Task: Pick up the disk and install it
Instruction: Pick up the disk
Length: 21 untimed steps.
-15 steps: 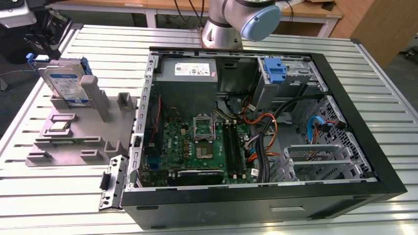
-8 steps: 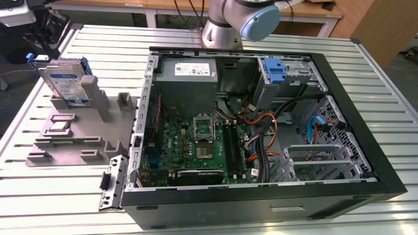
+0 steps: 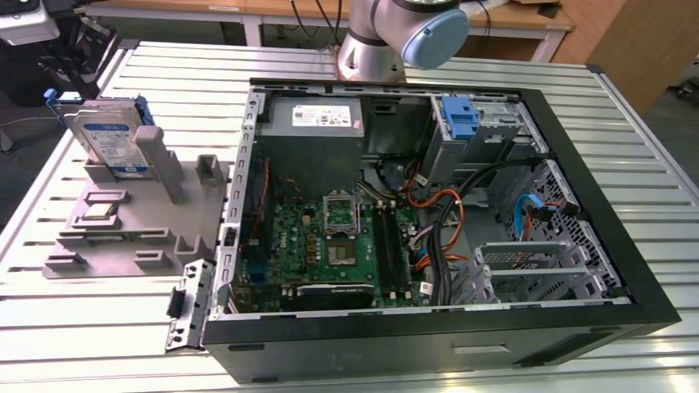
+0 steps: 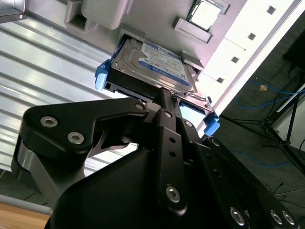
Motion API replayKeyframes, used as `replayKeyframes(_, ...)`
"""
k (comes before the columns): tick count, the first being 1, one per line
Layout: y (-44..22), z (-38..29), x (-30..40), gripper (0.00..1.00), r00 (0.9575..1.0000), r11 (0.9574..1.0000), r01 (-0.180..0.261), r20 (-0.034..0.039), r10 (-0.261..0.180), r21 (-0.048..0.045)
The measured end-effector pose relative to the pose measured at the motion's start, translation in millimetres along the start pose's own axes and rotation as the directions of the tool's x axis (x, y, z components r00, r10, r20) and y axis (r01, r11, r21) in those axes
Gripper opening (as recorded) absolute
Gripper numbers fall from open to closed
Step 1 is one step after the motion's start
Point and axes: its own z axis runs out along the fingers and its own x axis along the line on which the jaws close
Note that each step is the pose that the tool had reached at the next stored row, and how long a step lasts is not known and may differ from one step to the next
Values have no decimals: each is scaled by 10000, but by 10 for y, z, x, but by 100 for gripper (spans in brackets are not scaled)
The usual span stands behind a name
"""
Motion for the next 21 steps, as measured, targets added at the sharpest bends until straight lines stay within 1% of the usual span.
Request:
replayKeyframes(8,0,0,0,10,10000,10000,57,-2,-57,9)
replayKeyframes(10,0,0,0,10,9998,9998,191,-8,-191,10)
replayKeyframes(14,0,0,0,10,9976,9976,689,-26,-689,9)
replayKeyframes(21,0,0,0,10,9973,9973,735,-28,-735,9)
